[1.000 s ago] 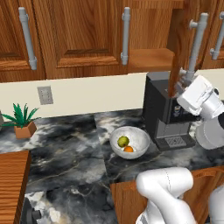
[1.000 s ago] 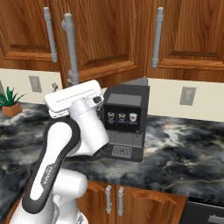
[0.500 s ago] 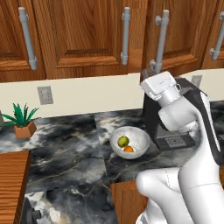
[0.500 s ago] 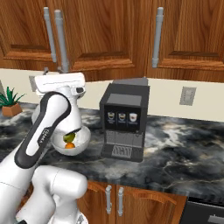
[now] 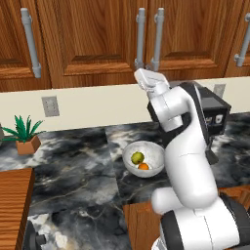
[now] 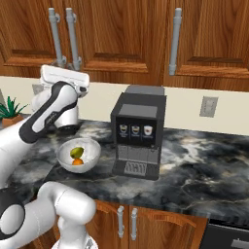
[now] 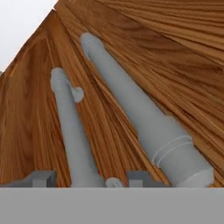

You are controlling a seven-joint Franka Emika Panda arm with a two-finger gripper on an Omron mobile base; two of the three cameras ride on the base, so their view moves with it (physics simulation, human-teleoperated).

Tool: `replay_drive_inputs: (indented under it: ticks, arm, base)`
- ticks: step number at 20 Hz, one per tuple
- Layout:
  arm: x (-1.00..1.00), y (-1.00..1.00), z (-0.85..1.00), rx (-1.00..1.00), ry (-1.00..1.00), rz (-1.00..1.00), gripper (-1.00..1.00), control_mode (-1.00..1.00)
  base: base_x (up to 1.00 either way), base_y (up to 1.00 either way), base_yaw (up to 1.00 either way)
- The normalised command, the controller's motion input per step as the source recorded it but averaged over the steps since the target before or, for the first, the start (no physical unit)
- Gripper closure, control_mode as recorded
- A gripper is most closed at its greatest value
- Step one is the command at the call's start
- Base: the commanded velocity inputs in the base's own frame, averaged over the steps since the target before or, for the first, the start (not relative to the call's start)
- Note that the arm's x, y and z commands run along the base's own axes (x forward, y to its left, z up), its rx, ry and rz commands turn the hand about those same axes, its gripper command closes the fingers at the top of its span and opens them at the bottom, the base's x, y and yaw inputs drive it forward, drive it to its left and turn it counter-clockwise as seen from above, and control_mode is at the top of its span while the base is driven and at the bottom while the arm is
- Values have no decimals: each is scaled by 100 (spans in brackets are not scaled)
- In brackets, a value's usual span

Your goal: Open the cabinet. Pick the tangerine and pear from the cabinet and place them into the bowl. Then close the cabinet.

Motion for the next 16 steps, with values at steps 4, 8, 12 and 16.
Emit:
replay_drive_inputs:
  ticks: [4,8,12,16]
  arm:
    - [100,0,-23,17,16,5,-100,-100]
    - [100,0,-35,18,15,12,-100,-100]
    - [100,-6,-31,12,17,8,-100,-100]
    - [100,-2,-49,2,14,4,-100,-100]
  base:
    - [0,0,0]
    - [0,0,0]
    - [0,0,0]
    - [0,0,0]
